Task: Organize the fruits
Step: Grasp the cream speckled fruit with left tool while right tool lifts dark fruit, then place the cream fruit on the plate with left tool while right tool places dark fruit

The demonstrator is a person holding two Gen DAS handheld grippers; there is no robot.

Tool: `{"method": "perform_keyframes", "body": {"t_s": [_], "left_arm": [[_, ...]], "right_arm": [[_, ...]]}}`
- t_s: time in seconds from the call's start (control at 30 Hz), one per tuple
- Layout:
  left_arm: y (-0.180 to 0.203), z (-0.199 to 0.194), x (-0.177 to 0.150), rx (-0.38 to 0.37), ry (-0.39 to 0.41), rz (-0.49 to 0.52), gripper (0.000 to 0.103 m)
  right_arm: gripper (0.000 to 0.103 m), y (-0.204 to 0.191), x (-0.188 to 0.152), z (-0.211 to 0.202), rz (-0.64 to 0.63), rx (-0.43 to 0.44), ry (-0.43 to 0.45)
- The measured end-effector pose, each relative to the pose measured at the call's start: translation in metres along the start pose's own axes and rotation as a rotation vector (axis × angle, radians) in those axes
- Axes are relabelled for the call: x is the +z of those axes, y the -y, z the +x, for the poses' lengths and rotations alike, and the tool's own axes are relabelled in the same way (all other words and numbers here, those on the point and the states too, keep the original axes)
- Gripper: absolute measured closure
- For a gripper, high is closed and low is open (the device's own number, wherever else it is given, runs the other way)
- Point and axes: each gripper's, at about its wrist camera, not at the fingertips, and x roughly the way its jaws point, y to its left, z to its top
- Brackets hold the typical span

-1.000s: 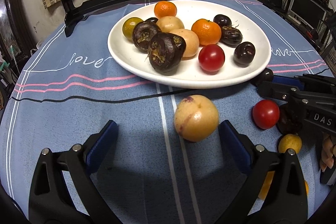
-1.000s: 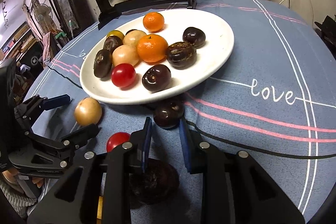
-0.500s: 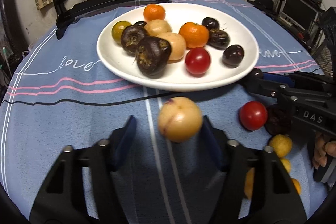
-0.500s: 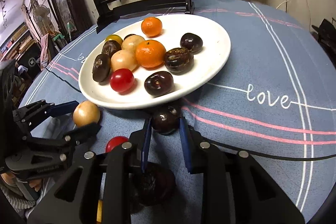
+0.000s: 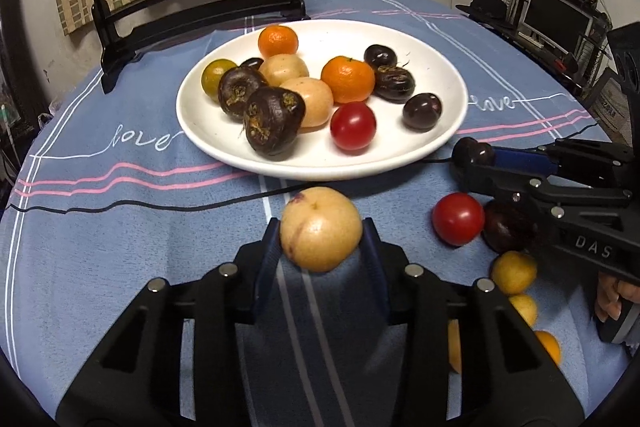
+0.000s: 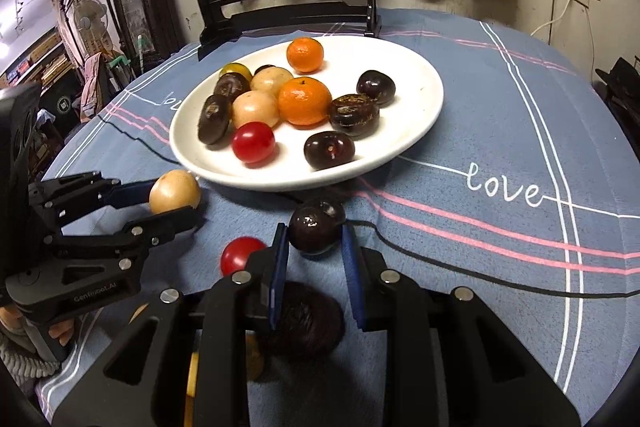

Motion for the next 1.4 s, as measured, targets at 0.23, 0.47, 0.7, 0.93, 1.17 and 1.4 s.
{"method": "perform_keyframes", "body": {"t_s": [0.23, 0.47, 0.7, 0.93, 1.17, 1.4], "left_arm": [[0.010, -0.025, -0.001, -0.033, 0.063, 0.022, 0.062], [0.019, -0.032, 0.025, -0.034, 0.098, 0.038, 0.062], [0.015, 0.003, 0.089, -0.012, 0.087, 0.003, 0.062], [0.007, 0.061, 0.143, -0.017, 0.034, -0.071, 0.062], [0.002, 0.081, 0.154, 0.023, 0.064, -0.075, 0.027], [-0.016, 0.079, 0.156, -0.026, 0.051, -0.135, 0.027]], "right_arm": [[0.076, 0.001, -0.006, -0.027, 0.020, 0.016, 0.060], [0.076, 0.012, 0.001, -0.047, 0.055, 0.026, 0.121], [0.076, 0.037, 0.038, -0.039, 0.105, 0.030, 0.134], [0.076, 0.052, 0.075, 0.002, 0.113, 0.042, 0.092], [0.075, 0.053, 0.081, 0.029, 0.053, 0.030, 0.054], [0.043, 0.053, 0.078, 0.030, 0.051, -0.003, 0.066]]}}
